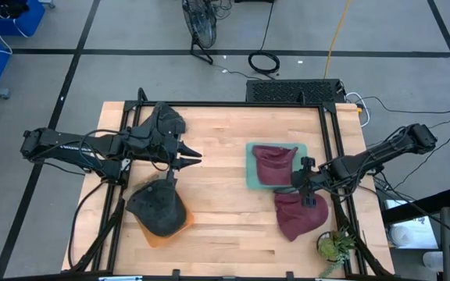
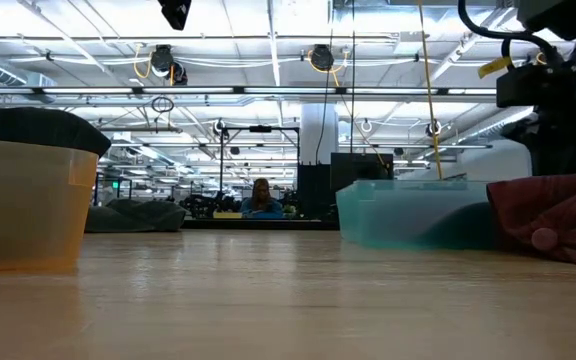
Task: Pick & Place hat
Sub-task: Adjust the blue bin, then put the red cap into the blue bin
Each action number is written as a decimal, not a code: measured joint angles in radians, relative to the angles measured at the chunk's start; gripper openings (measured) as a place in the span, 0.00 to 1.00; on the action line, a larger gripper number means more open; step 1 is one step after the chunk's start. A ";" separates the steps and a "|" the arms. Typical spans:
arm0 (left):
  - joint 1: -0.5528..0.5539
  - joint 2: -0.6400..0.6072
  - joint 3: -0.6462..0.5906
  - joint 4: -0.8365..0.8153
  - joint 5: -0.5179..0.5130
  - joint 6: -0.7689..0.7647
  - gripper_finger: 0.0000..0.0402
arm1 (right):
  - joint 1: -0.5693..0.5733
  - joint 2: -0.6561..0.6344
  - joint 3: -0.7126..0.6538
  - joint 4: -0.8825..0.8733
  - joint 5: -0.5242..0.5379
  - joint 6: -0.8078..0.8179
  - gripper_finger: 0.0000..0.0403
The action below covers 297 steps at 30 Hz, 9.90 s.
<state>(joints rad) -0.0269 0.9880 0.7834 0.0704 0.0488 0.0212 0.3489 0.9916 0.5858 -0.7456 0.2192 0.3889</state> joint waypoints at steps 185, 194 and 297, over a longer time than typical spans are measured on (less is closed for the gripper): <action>0.037 0.106 0.000 0.162 -0.025 0.013 0.18 | 0.185 0.465 0.256 0.599 -0.248 -0.496 0.31; 0.011 0.105 0.000 0.125 -0.027 -0.050 0.18 | 0.183 0.531 0.311 0.485 -0.248 -0.647 0.31; -0.003 0.104 0.000 0.113 -0.034 -0.027 0.18 | -0.277 0.143 0.054 0.391 0.118 -0.296 0.04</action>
<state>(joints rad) -0.0296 1.0924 0.7834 0.1837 0.0151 -0.0057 0.0715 1.1347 0.6395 -0.3542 0.3368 0.0929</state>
